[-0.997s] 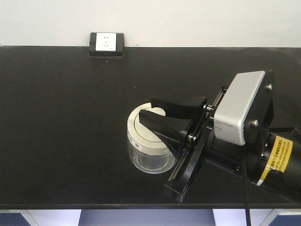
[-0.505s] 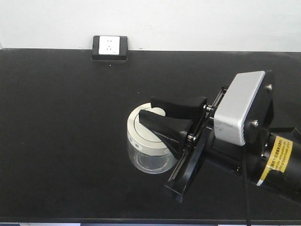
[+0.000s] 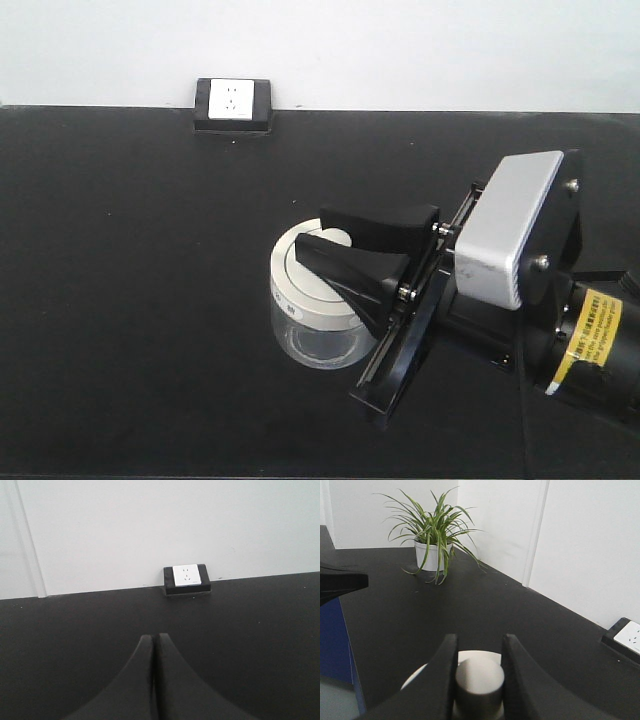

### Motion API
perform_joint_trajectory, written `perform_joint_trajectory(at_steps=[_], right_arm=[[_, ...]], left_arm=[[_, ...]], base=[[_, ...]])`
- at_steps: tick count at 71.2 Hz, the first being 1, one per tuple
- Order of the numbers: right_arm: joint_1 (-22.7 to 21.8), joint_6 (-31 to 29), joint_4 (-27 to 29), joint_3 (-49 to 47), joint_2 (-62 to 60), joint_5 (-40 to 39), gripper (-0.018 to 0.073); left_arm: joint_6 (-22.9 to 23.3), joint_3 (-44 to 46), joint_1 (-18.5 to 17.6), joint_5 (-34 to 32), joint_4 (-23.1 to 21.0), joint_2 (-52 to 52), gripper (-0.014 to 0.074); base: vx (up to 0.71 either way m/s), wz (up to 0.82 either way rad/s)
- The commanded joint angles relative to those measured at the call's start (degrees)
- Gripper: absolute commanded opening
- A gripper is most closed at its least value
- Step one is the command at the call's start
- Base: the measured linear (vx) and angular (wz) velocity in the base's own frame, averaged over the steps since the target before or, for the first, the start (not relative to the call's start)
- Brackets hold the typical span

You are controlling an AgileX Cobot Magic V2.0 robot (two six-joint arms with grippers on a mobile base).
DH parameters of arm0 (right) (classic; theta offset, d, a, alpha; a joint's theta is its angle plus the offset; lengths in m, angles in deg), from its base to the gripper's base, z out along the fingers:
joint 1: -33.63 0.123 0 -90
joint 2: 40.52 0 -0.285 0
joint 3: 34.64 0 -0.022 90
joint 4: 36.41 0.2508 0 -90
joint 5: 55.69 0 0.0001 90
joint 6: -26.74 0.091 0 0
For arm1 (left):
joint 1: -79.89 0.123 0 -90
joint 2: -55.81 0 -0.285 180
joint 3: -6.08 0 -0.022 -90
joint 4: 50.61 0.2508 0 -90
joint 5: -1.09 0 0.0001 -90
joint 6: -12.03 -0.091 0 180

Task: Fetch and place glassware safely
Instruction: 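Hold the jar in the right gripper above the black counter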

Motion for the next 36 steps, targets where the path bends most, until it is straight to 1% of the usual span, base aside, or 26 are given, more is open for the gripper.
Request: perform_joint_trajectory(at_steps=[1,36], right_arm=[[-0.1,-0.2,1.5,-1.8,-1.0,-4.7,-0.0001],[-0.1,-0.2,1.5,-1.8,-1.0,-4.7,-0.0001]], left_arm=[[0.3,1.6,-0.4,-4.1,-0.6,0.5,-0.0007],[0.3,1.6,-0.4,-4.1,-0.6,0.5,-0.0007]], base=[[0.02,-0.01],[0.01,-0.01]])
